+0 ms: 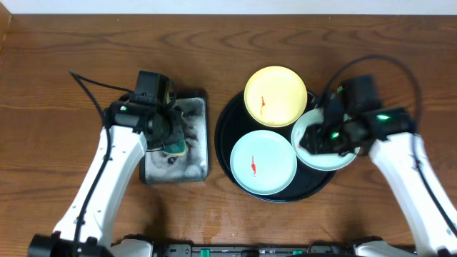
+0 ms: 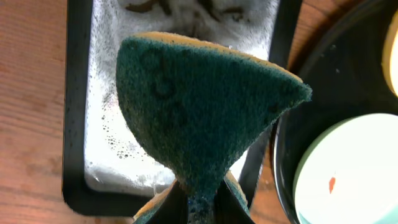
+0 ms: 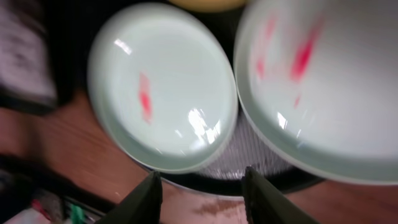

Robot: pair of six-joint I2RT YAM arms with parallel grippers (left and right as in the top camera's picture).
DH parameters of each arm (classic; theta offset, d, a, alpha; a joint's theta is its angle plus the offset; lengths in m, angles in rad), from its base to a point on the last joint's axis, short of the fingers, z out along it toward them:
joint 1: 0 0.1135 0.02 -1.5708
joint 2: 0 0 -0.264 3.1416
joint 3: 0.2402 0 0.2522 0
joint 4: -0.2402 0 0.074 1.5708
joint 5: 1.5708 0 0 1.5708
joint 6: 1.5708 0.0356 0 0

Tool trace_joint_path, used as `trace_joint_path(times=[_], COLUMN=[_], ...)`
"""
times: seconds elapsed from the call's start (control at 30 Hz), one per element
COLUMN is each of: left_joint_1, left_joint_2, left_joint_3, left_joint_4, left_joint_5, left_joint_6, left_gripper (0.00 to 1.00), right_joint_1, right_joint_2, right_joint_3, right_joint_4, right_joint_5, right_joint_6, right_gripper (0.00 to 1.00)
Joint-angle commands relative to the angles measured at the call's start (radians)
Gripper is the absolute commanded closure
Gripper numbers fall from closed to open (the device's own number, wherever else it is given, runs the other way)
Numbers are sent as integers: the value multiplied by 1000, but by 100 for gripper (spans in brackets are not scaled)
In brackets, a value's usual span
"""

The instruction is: Clean dirty plates on tray and stack at the side

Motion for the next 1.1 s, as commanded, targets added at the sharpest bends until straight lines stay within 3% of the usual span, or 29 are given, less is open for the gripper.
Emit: trace_joint_path(times=[0.0, 0.23, 0.53, 0.77, 0.9, 1.07], left_joint_1=[-8, -115, -206, -249, -275, -330], left_joint_2=[-29, -31, -31, -31, -25, 2], left_joint_3=[20, 20, 20, 20, 19, -3], left_joint_4=[-16, -6, 21, 62, 92, 159], left_joint_5=[33, 32, 33, 82, 82, 82], left_joint_6=[-2, -2, -38, -80, -152, -247], left_gripper=[93, 93, 92, 93, 92, 93], right_joint_1=[18, 77, 102, 102, 102, 101], right_joint_2=[58, 149, 230, 282, 282, 282], right_joint_3=[-92, -229, -254, -254, -254, -254], right_joint_4=[43, 252, 423, 563, 584, 596], right_joint_5=[18, -3, 169, 138, 154, 203], right_joint_6=[50, 39, 122, 128, 151, 285], right_gripper=[61, 64, 70, 99, 99, 99])
